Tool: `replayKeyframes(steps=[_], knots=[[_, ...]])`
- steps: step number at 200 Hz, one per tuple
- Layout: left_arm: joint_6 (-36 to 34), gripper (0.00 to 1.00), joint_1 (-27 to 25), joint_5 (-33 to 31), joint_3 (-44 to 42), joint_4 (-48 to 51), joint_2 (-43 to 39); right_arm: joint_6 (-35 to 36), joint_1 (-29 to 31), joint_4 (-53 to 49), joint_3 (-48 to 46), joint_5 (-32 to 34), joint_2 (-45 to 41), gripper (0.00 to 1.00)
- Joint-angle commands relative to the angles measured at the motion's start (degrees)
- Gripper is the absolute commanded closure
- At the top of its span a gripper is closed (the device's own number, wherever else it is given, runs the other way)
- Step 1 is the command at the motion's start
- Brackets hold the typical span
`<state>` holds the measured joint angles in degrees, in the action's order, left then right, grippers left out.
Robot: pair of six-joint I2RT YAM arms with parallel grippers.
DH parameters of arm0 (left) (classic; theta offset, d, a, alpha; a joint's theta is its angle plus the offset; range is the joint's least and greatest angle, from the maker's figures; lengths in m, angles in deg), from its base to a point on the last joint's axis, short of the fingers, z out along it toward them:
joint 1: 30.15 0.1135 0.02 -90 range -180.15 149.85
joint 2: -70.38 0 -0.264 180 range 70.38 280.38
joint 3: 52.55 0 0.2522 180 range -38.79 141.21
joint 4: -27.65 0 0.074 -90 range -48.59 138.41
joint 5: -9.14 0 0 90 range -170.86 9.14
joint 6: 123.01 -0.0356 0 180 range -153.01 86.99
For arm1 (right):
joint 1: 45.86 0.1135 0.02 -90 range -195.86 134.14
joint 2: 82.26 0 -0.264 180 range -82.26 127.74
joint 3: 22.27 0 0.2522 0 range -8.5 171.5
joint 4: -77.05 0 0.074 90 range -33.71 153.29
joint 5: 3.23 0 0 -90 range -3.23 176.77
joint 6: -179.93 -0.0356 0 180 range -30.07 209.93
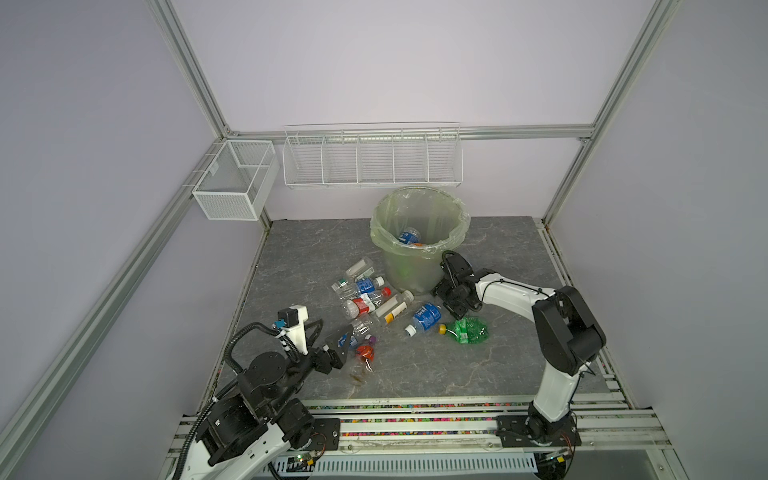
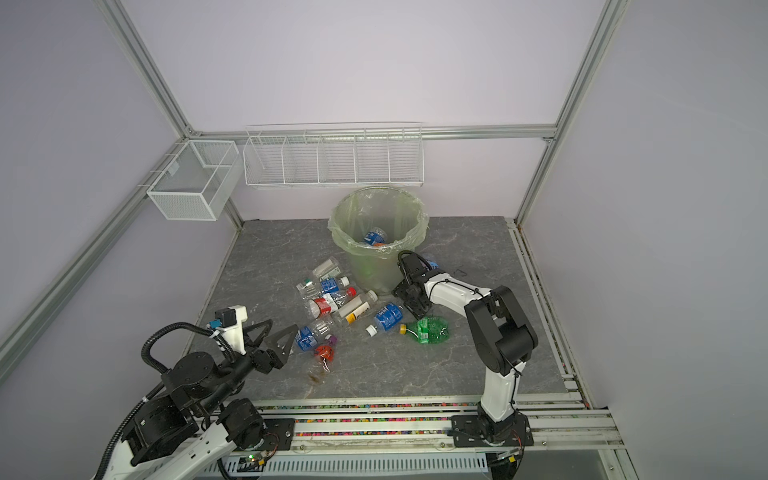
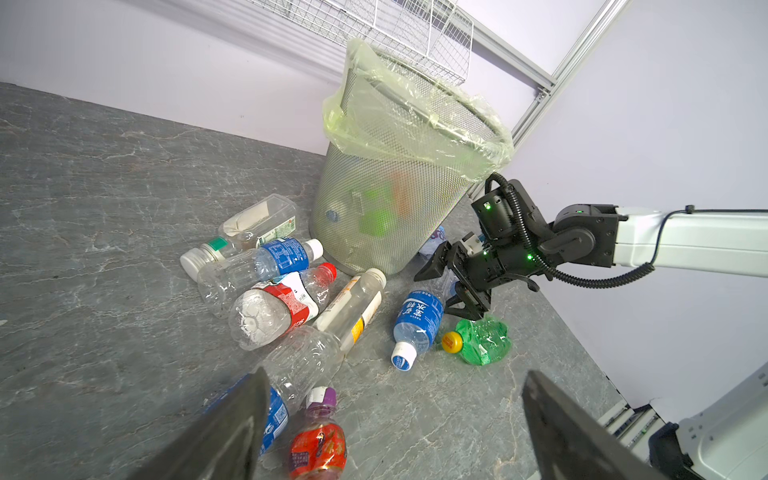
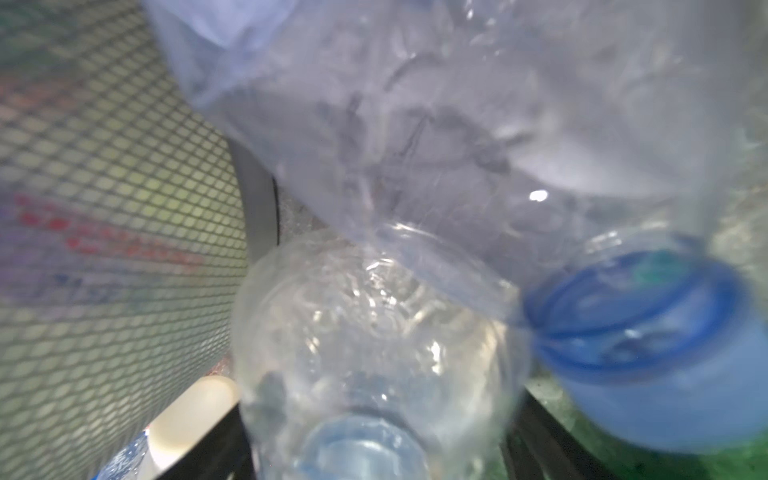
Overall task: Throw the plastic bottles in the bin
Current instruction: 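Lower the right gripper onto the clear blue-capped bottle and close, then lift the clear bottle with the right gripper and carry it over the bin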
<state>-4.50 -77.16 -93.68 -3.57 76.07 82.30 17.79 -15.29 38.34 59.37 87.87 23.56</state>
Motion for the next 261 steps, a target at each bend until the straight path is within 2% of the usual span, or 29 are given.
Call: replayKeyframes(steps=[1,87,133,201,232,261], knots=[[1.0,0.06,-0.26,-0.3,-0.46,0.86,-0.41,-2.08,-0.34,-0.1,-0.73,-0.79,0.4,0.28],[0.67,0.06,-0.24,-0.18,-0.41,0.85,-0.15,-2.55,-0.36,-0.45,-3.16,-0.6,-4.74,0.54],[0.59,0.06,-0.24,-0.17,-0.33,0.73,0.02,-0.2,-0.09,0.34,-4.57,-2.3,-10.84,0.59],[0.49,0.06,-0.28,-0.11,0.28,0.84,0.64,8.68,3.46,-1.2,-7.95,-1.67,-26.36,0.68],[0.75,0.07,-0.28,-0.01,0.2,0.81,0.69,12.44,6.11,0.34,-11.2,1.79,-35.96,0.69],[1.3,0.07,-0.2,0.36,0.21,0.22,0.99,16.95,8.34,-2.7,-11.8,6.32,-43.83,0.72]])
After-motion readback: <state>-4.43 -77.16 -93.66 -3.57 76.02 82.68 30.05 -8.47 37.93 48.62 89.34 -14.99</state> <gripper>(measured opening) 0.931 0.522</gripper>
